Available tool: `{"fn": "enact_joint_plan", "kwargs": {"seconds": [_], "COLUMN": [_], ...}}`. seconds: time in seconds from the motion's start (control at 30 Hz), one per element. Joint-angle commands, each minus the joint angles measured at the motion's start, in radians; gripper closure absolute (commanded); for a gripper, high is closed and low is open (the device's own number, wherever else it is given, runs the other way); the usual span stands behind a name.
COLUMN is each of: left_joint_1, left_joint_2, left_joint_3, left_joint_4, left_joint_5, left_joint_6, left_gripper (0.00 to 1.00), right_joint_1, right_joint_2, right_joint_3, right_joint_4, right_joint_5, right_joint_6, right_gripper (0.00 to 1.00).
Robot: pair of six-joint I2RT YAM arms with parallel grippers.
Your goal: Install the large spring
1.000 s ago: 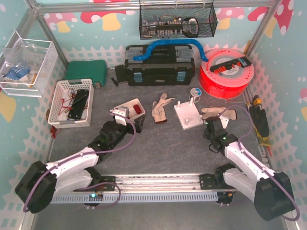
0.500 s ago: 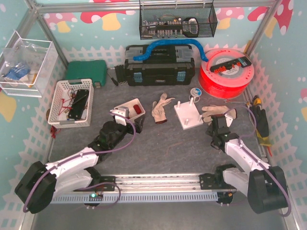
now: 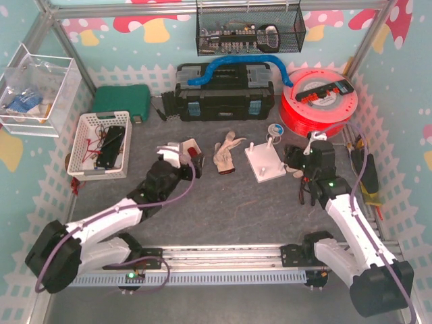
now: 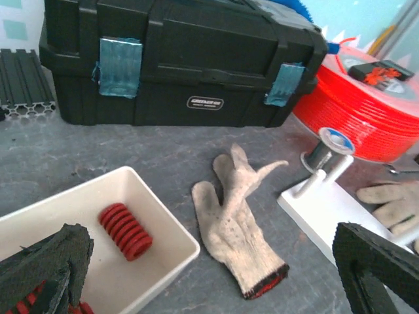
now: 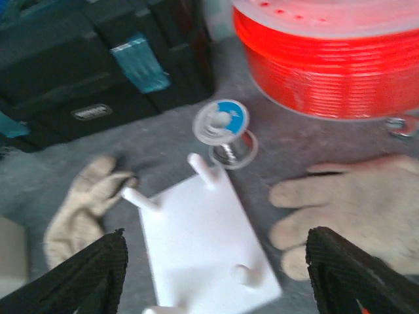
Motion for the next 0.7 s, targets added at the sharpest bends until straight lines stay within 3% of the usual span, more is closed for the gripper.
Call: {"fn": "enact_joint_plan", "kwargs": {"seconds": [0.0,0.13,0.23,0.3,0.5,0.67], "left_joint_1": [0.011,0.047,0.090,0.128,0.215,0.249], "left_joint_2": [0.109,0.237,0.285,0.300,0.368,0.423], "left_joint_3": [0.166,0.311,0.345,0.346,0.375,0.385], "left_joint_4": [-0.192,-0.353,-0.391,-0.393,-0.444,-0.445], "left_joint_5": [-0.073,-0.047,-0.016,0.018,0.077,0.138], "left_joint_6": [-0.039,-0.055,-0.073,-0.095,-0.076,-0.027], "left_gripper": [0.01,0.15,0.40,0.51,0.60,0.60], "right_joint_1": [0.011,0.014,0.016,0.018,0.018,0.018], "right_joint_2": [0.010,-0.005,-0.048,-0.092,-0.194,-0.194], "right_joint_3": [0.029,-0.024,-0.075,-0.124,-0.175,-0.193], "right_joint_4": [0.070,0.158,0.203,0.244,0.266,0.286], "right_joint_5": [-0.131,-0.077,-0.094,-0.125,-0.149,-0.189], "right_joint_6": [-0.101,-0.105,-0.066,-0.041,-0.023,-0.012], "right_gripper": [0.23,0.16,0.15,0.14,0.14,0.14]}}
